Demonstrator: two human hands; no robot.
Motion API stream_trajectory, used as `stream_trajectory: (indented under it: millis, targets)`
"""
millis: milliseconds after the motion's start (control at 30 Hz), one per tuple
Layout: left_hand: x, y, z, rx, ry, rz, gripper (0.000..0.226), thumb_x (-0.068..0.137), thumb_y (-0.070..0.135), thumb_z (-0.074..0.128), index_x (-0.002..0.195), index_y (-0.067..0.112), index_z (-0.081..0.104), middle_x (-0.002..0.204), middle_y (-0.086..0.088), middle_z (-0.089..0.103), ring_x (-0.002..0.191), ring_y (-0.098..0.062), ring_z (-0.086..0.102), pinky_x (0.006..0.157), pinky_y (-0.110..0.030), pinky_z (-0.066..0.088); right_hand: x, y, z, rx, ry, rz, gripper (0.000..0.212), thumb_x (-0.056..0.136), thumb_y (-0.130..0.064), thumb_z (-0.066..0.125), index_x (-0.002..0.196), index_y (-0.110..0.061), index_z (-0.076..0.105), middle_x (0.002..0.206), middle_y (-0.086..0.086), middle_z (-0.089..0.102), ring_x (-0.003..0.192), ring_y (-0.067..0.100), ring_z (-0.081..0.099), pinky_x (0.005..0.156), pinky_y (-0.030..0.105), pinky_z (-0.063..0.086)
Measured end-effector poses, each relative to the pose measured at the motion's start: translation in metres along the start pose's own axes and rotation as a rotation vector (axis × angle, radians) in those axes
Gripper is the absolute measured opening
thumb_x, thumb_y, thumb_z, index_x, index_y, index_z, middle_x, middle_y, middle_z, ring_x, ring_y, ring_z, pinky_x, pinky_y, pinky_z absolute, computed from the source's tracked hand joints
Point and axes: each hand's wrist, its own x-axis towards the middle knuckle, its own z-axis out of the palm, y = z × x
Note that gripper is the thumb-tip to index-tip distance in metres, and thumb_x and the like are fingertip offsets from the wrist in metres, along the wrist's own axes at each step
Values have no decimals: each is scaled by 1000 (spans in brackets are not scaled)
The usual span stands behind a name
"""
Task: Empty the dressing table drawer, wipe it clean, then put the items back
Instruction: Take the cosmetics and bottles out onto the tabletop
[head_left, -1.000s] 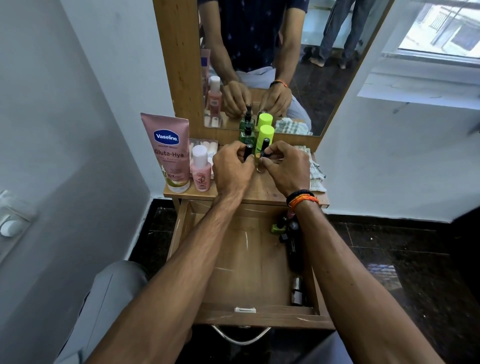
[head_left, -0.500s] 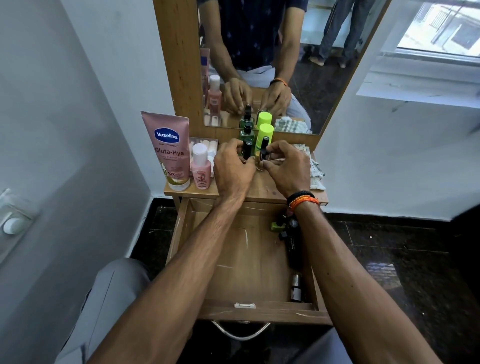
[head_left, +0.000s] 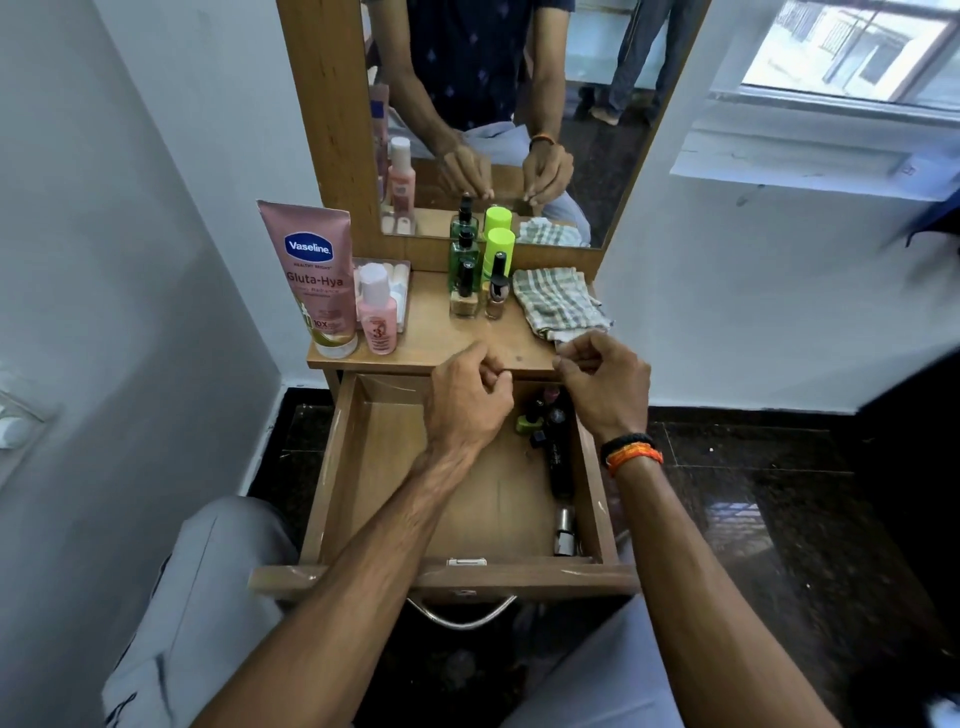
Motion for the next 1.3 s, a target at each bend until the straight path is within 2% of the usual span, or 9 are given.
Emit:
stream_trajectory:
  millis: [133, 200, 333, 400, 500, 700, 1000, 1233, 1300]
  targets:
    - [-17, -13, 9, 55, -264, -59, 5, 79, 22, 76, 80, 22, 72, 69, 10, 68, 66, -6, 64, 64, -33, 60, -25, 19, -5, -55, -50, 89, 11, 79, -15, 78, 80, -23, 71, 76, -13, 69, 72, 2, 64, 76, 26, 58]
    - [-22, -17, 14, 66, -391, -40, 12, 75, 23, 82, 84, 23, 74, 72, 10, 69, 70, -7, 66, 67, -35, 60, -34, 26, -6, -87, -77, 113, 10, 78, -15, 78, 80, -23, 72, 75, -13, 68, 72, 3, 65, 76, 30, 59]
    - [-25, -16, 25, 170, -497, 5, 35, 72, 32, 87, 102, 20, 74, 90, 6, 71, 85, -11, 66, 72, -31, 57, -45, 32, -7, -117, -121, 135, 10, 78, -16, 79, 79, -23, 71, 76, -11, 69, 74, 8, 66, 76, 33, 59]
    - [-26, -15, 32, 218, -496, 26, 39, 72, 38, 87, 105, 20, 74, 98, 3, 71, 90, -13, 64, 71, -31, 54, -48, 34, -6, -128, -135, 144, 12, 79, -16, 79, 79, -24, 71, 77, -10, 70, 75, 8, 66, 78, 31, 59]
    - [-27, -12, 37, 253, -460, 32, 35, 73, 41, 85, 99, 21, 73, 99, 1, 68, 91, -16, 62, 70, -32, 53, -51, 35, -5, -124, -137, 149, 11, 80, -15, 78, 81, -24, 71, 79, -10, 70, 77, 7, 66, 78, 28, 58]
    - [-28, -13, 40, 241, -423, 17, 20, 82, 34, 78, 97, 20, 76, 98, 1, 72, 90, -16, 66, 72, -34, 58, -48, 33, 3, -114, -150, 141, 11, 80, -17, 78, 86, -25, 73, 79, -14, 70, 76, 4, 66, 79, 29, 59]
    - [-18, -19, 17, 195, -366, -69, 16, 78, 34, 76, 91, 24, 78, 86, 3, 74, 83, -16, 68, 70, -33, 58, -39, 20, 26, -185, -220, 45, 37, 85, -25, 75, 121, -23, 69, 97, -3, 74, 90, 14, 68, 91, 36, 56]
    - [-12, -22, 3, 135, -310, -20, 10, 81, 33, 77, 83, 24, 73, 77, 8, 67, 73, -12, 63, 66, -36, 59, -34, 15, 34, -286, -257, 46, 27, 87, -25, 71, 114, -23, 71, 105, 2, 74, 97, 21, 68, 90, 39, 55]
    - [-9, -22, -1, 96, -284, 11, 10, 81, 30, 77, 82, 24, 69, 80, 6, 64, 74, -13, 61, 67, -36, 57, -34, 15, 34, -293, -268, 47, 25, 86, -27, 72, 110, -22, 71, 104, 2, 74, 96, 21, 67, 88, 38, 55]
